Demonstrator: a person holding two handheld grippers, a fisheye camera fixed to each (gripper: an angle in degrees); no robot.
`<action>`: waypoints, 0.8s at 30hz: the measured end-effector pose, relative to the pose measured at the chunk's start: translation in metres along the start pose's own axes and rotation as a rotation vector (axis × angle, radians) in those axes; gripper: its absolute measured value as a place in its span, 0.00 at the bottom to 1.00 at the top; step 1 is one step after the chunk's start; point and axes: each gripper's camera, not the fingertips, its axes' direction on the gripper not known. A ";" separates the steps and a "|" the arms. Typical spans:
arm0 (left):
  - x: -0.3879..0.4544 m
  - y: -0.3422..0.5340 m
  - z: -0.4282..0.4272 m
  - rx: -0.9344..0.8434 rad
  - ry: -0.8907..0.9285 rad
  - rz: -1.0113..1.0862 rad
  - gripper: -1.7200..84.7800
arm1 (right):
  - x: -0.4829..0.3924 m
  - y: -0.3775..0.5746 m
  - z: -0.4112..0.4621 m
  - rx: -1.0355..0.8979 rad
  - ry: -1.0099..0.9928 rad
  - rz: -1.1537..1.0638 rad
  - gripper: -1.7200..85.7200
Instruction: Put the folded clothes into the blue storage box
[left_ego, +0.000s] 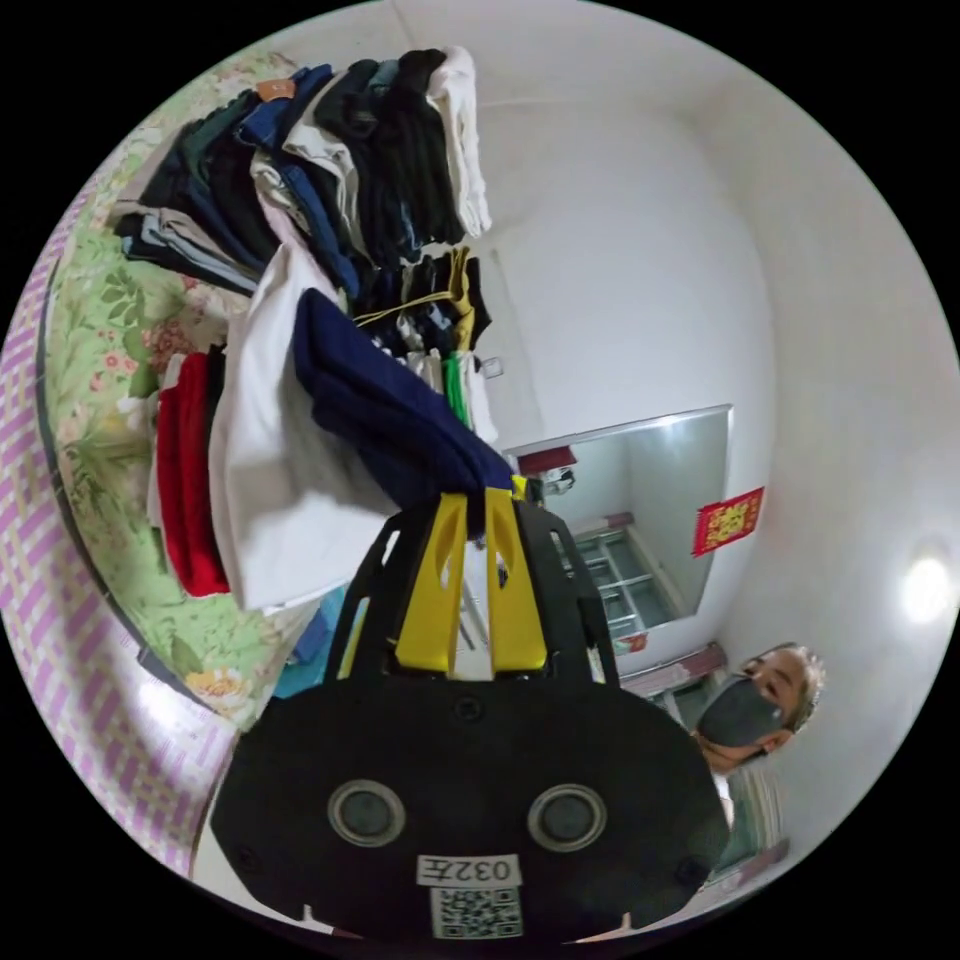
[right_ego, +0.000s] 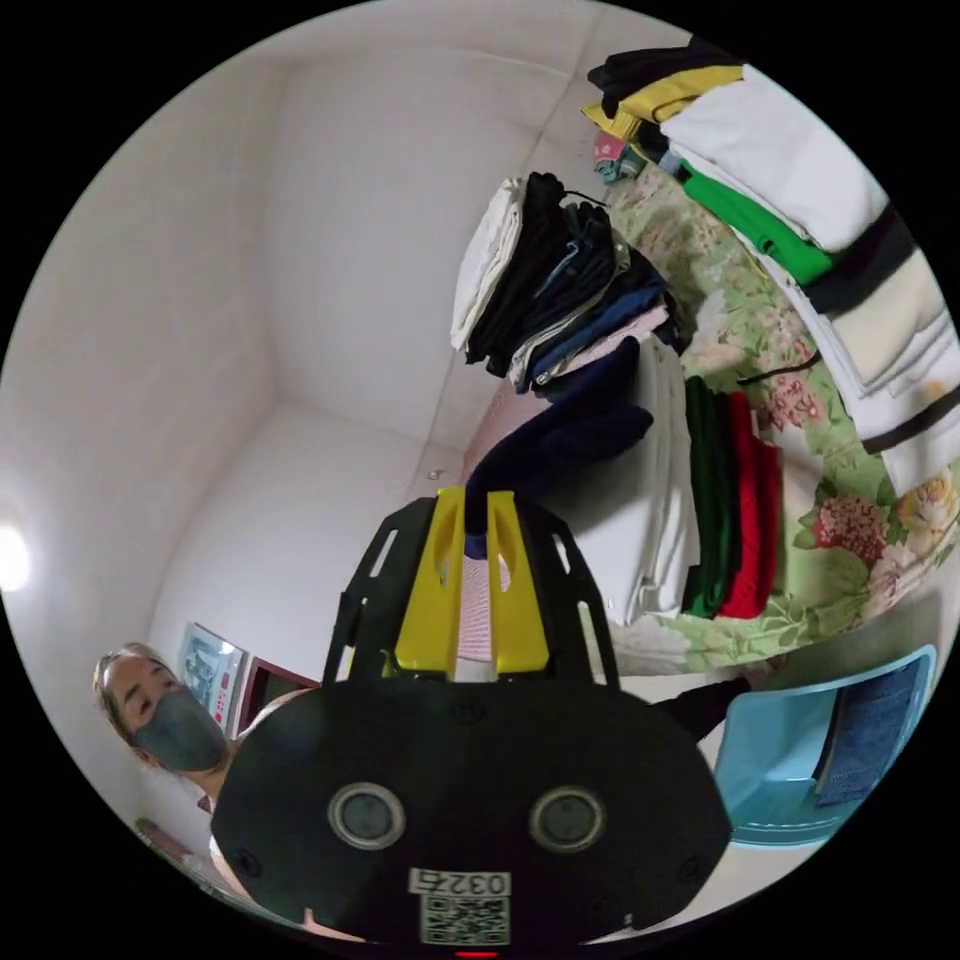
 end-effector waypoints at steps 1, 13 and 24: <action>0.000 0.000 -0.001 0.009 0.028 -0.005 0.05 | 0.001 0.001 -0.001 0.008 -0.022 0.003 0.06; -0.048 0.045 0.003 -0.060 -0.028 -0.129 0.05 | 0.079 0.059 -0.017 -0.012 -0.183 0.215 0.06; -0.077 0.067 0.037 0.021 0.159 -0.154 0.16 | 0.090 0.077 -0.041 0.003 -0.313 0.238 0.06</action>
